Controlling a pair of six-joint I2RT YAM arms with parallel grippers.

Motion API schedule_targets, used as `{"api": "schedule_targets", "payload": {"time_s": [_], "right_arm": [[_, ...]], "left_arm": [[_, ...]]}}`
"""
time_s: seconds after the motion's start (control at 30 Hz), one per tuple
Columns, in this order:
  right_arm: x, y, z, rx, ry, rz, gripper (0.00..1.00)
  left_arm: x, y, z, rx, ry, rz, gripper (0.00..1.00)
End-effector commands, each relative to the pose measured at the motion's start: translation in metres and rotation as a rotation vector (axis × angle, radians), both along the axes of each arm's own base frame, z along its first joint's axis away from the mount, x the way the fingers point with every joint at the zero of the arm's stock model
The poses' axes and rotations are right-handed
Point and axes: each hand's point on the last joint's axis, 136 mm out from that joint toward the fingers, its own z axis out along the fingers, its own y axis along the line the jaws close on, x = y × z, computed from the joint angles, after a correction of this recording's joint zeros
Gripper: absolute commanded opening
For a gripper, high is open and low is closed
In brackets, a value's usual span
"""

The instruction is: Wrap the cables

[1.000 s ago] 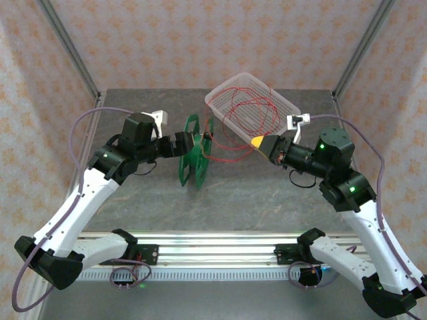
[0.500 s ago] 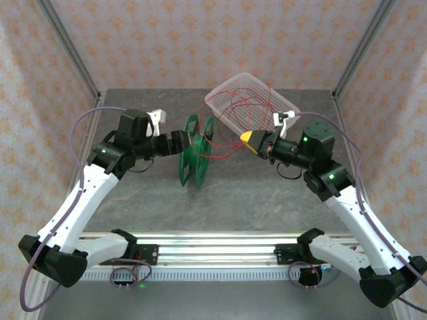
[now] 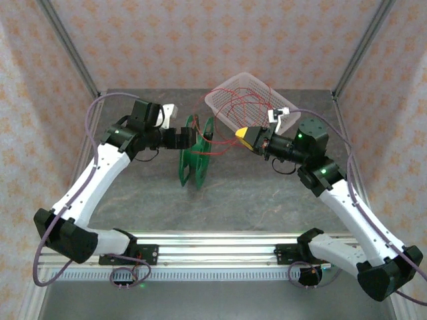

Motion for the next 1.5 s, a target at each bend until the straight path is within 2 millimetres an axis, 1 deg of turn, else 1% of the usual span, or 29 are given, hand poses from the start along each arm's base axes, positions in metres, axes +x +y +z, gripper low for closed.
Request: {"api": "schedule_targets", "payload": {"time_s": [0.0,0.17,0.3,0.37,0.53,0.8,0.93,1.13,1.3,1.37,1.47], "right_arm": [[-0.003,0.004,0.011,0.034,-0.047,0.033,0.00],[-0.001,0.007,0.006,0.031,-0.036,0.042,0.00],[0.000,0.008,0.005,0.031,-0.035,0.044,0.00],[0.000,0.009,0.004,0.029,-0.032,0.045,0.00],[0.001,0.009,0.003,0.028,-0.029,0.044,0.00],[0.001,0.008,-0.005,0.010,-0.020,0.039,0.00],[0.001,0.008,-0.006,0.009,-0.019,0.041,0.00],[0.000,0.009,-0.006,0.010,-0.017,0.043,0.00],[0.000,0.009,-0.006,0.010,-0.017,0.045,0.00],[0.000,0.009,-0.006,0.010,-0.018,0.044,0.00],[0.001,0.009,-0.006,0.009,-0.017,0.044,0.00]], "left_arm": [[0.003,0.013,-0.003,0.112,-0.001,0.002,0.93],[0.010,0.006,-0.009,0.144,0.016,-0.025,0.83],[0.015,0.005,-0.012,0.221,0.014,-0.028,0.75],[0.017,0.001,-0.014,0.246,0.015,-0.040,0.71],[0.020,-0.001,-0.018,0.291,0.018,-0.044,0.65],[0.022,-0.003,-0.013,0.283,0.007,-0.044,0.62],[0.022,-0.004,-0.014,0.283,0.014,-0.047,0.55],[0.024,-0.005,-0.017,0.284,0.019,-0.046,0.50],[0.025,-0.005,-0.019,0.289,0.023,-0.045,0.48],[0.026,-0.004,-0.021,0.295,0.028,-0.042,0.46],[0.026,-0.004,-0.023,0.298,0.031,-0.042,0.44]]}}
